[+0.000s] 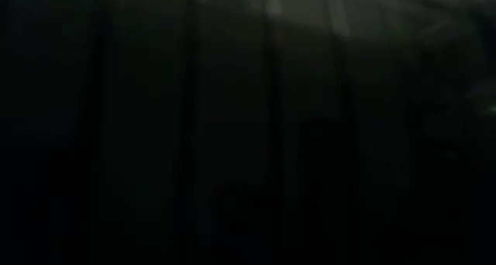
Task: Place canned beverage on shelf
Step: Put the blue soda can on the shelf aligned with the blue soda cans
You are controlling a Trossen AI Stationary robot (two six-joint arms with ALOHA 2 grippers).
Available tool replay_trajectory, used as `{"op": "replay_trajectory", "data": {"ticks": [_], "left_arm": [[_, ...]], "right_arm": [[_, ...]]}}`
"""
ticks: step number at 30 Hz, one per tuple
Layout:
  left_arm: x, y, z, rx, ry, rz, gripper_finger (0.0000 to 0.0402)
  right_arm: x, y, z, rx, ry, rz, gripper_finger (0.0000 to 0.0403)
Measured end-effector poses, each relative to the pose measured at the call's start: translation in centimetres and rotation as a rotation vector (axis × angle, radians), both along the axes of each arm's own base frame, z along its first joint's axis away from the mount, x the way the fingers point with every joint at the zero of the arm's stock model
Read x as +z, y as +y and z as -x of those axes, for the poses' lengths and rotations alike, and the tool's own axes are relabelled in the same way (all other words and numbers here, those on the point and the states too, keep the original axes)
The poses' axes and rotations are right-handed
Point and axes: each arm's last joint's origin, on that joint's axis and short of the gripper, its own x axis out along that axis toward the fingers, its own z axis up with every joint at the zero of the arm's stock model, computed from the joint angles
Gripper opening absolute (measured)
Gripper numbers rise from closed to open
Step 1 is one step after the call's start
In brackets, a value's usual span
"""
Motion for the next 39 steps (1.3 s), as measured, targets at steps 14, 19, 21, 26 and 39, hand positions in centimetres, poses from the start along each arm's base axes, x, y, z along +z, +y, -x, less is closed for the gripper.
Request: {"op": "replay_trajectory", "data": {"ticks": [14, 19, 21, 26, 39], "left_arm": [[0.0, 0.0, 0.0, 0.000, -0.006, 0.003, 0.0309], [0.0, 0.0, 0.0, 0.003, -0.006, 0.006, 0.0309], [0.0, 0.0, -0.1, 0.008, -0.009, 0.012, 0.0309], [0.1, -0.1, -0.1, 0.023, -0.018, 0.029, 0.0309], [0.2, -0.1, -0.2, 0.027, -0.039, 0.037, 0.0309]], "right_arm": [[-0.1, 0.0, -0.1, -0.008, -0.004, 0.005, 0.0258], [0.5, 0.0, 0.4, -0.009, 0.010, 0.005, 0.0215], [1.3, 0.0, 1.0, -0.010, 0.024, 0.006, 0.0215], [4.4, 0.1, 3.0, -0.016, 0.017, 0.011, 0.0216], [8.8, -1.7, 6.2, -0.203, -0.023, 0.145, 0.0223]]}}
